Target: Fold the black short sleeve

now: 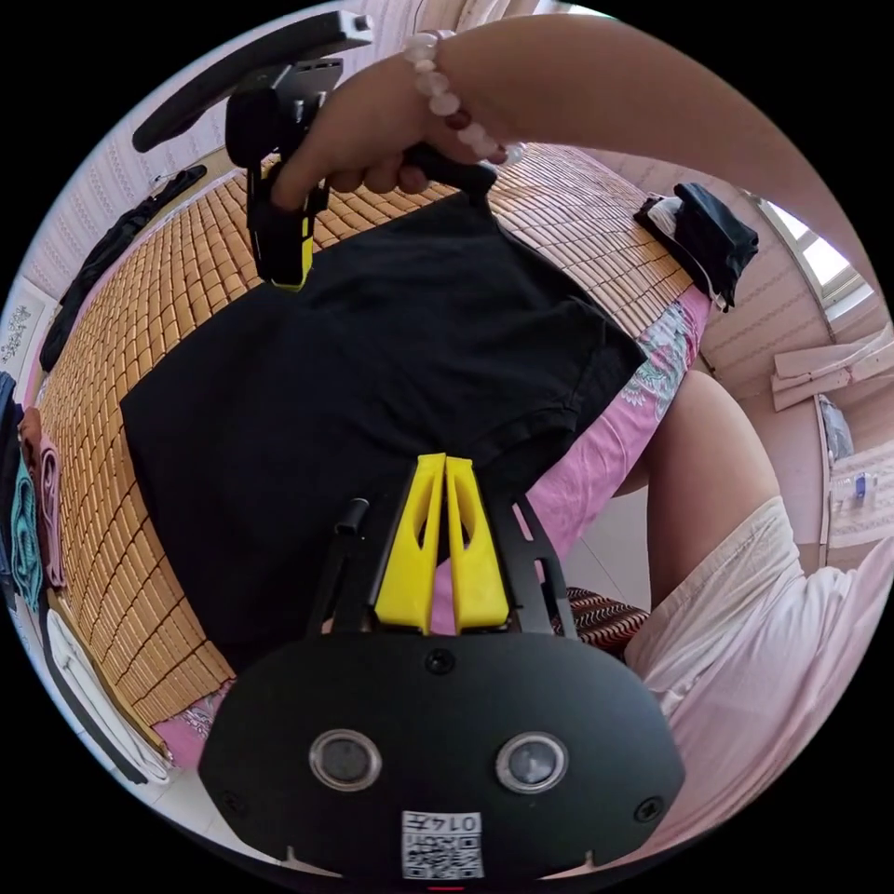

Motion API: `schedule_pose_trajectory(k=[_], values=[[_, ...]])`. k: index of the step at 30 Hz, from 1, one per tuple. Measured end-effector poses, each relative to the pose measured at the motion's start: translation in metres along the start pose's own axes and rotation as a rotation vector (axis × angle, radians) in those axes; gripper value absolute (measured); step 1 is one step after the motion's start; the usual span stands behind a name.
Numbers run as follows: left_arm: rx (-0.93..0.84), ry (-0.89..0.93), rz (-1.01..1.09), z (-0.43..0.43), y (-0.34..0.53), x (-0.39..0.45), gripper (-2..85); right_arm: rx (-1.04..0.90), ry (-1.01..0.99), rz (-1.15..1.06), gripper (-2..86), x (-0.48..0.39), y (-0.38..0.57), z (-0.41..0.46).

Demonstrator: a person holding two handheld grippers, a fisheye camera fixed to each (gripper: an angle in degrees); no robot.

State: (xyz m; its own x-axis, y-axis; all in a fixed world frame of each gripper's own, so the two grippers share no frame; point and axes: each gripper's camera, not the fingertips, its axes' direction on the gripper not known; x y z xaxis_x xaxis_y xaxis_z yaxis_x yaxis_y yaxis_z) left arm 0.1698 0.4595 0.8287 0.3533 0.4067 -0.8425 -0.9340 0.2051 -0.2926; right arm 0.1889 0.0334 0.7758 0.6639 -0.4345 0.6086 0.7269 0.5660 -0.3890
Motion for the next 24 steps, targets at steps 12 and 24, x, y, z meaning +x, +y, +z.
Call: schedule_pose_trajectory(k=[12, 24], values=[[0.14, -0.06, 0.086, -0.001, 0.022, 0.038, 3.5, 0.397, -0.25, 0.304, 1.7, 0.084, 0.153, -0.032], [0.274, 0.02, 0.325, 0.021, -0.011, 0.111, 15.8, 0.259, -0.414, 0.685, 2.7, 0.123, 0.382, 0.044]])
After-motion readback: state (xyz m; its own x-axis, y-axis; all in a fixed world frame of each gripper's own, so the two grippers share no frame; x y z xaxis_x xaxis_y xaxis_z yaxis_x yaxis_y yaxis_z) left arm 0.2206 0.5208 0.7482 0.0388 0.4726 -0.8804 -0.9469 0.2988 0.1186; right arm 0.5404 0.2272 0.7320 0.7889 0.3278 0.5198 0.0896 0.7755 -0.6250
